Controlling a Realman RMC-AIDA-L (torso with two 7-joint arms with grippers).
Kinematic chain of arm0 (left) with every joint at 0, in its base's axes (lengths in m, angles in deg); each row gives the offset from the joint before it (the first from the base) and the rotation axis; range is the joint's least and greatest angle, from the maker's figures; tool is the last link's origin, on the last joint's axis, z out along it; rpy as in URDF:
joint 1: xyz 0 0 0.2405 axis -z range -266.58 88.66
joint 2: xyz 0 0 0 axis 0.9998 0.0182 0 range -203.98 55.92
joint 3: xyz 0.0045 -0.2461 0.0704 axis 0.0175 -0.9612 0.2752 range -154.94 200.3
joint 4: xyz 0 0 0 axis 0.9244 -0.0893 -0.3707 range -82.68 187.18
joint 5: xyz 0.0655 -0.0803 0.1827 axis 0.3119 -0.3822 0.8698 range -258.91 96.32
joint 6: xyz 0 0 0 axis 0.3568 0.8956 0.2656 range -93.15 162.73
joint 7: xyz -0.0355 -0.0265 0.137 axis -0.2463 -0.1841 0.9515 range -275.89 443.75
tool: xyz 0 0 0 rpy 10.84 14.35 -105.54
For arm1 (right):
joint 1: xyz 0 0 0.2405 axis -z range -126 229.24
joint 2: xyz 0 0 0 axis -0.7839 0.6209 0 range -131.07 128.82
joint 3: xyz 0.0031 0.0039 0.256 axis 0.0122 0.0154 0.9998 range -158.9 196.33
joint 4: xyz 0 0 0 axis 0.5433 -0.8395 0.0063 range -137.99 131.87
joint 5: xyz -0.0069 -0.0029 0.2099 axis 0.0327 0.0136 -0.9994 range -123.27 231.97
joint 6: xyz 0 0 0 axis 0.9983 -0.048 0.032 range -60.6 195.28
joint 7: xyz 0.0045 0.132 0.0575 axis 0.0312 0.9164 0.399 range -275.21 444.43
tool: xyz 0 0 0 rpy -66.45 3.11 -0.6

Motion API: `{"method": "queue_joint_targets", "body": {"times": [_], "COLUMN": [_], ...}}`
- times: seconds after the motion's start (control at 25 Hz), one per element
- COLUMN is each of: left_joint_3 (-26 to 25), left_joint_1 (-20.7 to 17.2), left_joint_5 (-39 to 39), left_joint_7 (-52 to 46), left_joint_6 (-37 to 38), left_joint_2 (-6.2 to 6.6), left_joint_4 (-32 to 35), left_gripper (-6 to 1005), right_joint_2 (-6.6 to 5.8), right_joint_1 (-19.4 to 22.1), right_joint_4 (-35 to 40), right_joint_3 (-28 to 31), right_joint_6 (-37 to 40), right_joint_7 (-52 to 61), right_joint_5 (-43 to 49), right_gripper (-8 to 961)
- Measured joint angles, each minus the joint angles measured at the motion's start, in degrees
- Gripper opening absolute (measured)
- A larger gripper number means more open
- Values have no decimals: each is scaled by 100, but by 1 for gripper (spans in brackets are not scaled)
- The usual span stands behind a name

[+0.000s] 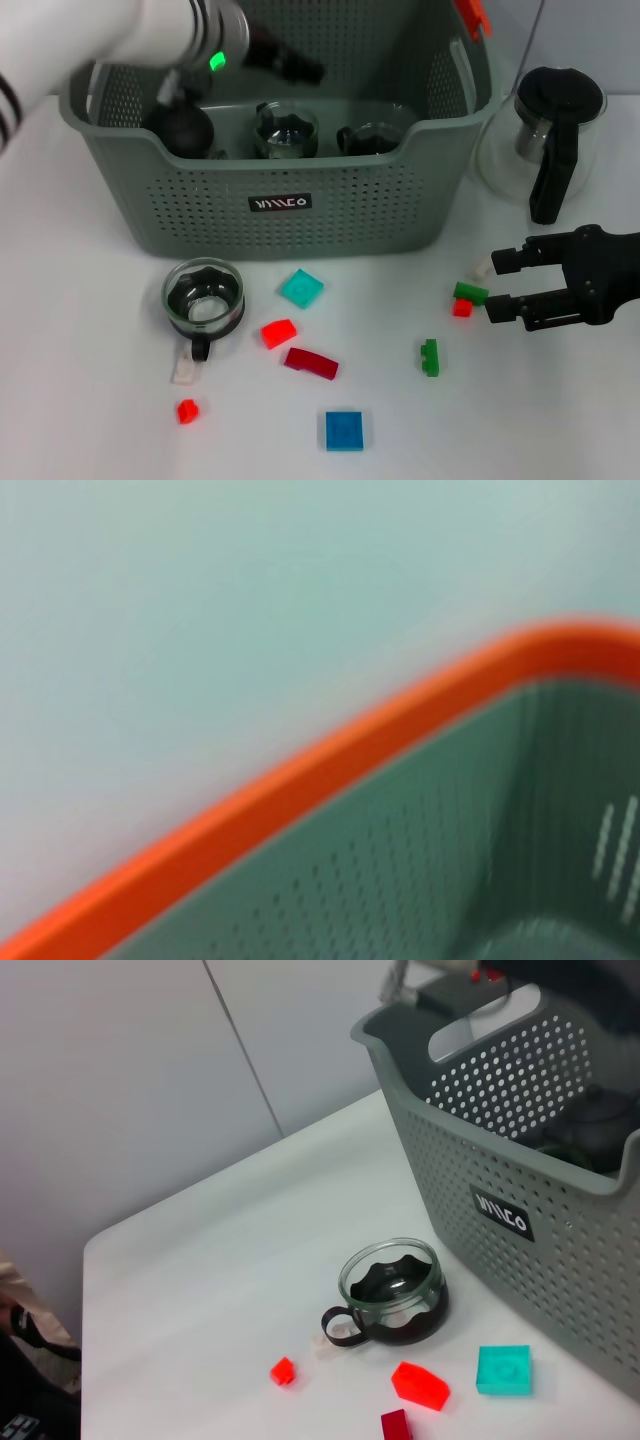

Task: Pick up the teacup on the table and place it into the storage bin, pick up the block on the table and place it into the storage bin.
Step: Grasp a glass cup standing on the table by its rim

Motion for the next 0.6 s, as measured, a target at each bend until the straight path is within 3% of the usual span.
{"method": "queue_joint_targets", "body": {"times": [0.12, 0.2, 0.32, 0.48, 0.6], "left_joint_3": [-21, -46, -167, -643, -876], "left_joint_1": [-351, -643, -1107, -1665, -1951], "left_joint_5": [-619, -1453, -2828, -4707, -5343], "left_joint_7": [-20, 328, 1161, 2631, 3403], "left_joint_6": [623, 1253, 2253, 4264, 5570], "left_joint_2": [8, 17, 2, -3, 0], "left_joint_4": [968, 1654, 2502, 3174, 3276], "left_gripper": [810, 864, 863, 861, 859], "right_joint_2": [0, 0, 0, 0, 0], "right_joint_1": [6, 3, -6, -14, -20], "right_joint_4": [-1, -2, -3, -3, -3], "right_joint_3": [3, 3, 3, 32, 74], "right_joint_6": [-31, -42, -50, -52, -52], "right_joint_7": [-8, -25, -82, -128, -145], "right_joint_5": [-1, 0, -16, -44, -52], "right_gripper": [791, 791, 791, 790, 790]}}
